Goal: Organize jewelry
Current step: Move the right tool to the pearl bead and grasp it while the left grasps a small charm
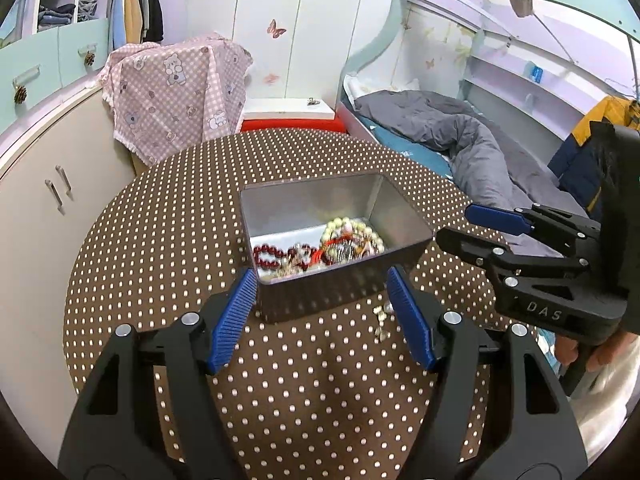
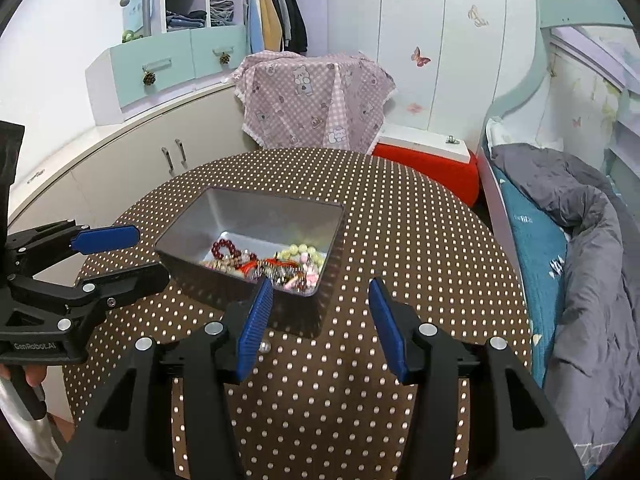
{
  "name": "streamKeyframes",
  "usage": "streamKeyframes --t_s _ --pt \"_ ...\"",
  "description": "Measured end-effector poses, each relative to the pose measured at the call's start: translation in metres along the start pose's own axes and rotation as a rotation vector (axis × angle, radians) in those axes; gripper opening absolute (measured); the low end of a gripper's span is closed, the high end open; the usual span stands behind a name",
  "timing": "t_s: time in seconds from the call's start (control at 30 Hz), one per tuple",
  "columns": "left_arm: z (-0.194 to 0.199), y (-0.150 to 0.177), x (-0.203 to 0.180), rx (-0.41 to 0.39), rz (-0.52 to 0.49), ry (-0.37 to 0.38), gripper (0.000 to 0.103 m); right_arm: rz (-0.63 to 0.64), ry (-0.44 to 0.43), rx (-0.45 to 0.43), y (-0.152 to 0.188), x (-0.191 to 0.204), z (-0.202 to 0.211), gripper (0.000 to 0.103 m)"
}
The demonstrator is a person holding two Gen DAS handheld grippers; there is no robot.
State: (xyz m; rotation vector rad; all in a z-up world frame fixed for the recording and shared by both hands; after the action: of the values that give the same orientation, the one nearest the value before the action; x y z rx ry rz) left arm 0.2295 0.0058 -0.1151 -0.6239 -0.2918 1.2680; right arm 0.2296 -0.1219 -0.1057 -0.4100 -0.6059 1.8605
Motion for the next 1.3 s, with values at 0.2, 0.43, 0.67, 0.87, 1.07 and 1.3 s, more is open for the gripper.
streamKeyframes --t_s 0.2,0.43,0.67,0.87,1.07,1.3 --pt "-0.007 0.017 0.003 0.036 0.024 0.002 0.067 0.021 -0.038 0.035 0.018 0.009 -0.006 0.047" --pt "-0.017 0.030 0.008 0.075 0.045 0.003 0.067 0.044 -0.092 0.093 0.029 0.023 -0.025 0.033" --pt "-0.026 0.039 0.008 0.102 0.051 0.009 0.067 0.068 -0.134 0.131 0.028 0.037 -0.043 0.026" --pt "-0.028 0.040 0.011 0.114 0.060 0.008 0.067 0.075 -0.139 0.165 0.027 0.040 -0.059 0.013" --pt "-0.035 0.039 0.000 0.132 0.042 0.038 0.067 0.054 -0.134 0.152 0.030 0.034 -0.055 0.009" --pt "-0.053 0.038 -0.024 0.171 -0.014 0.097 0.044 0.013 -0.120 0.143 0.043 0.019 -0.045 0.009"
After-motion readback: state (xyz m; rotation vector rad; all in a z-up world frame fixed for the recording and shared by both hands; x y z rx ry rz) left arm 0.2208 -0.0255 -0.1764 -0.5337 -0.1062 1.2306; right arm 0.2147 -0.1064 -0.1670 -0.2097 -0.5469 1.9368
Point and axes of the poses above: each gripper's, at about its wrist camera, not at the fingertips, and z roughly against the way its jaws point, x to its left, y to its underside, the point moved 6 cm from there along -z, roughly the way its jaws point, and after that the axes turned 13 degrees about x, right-handed, at the moved point
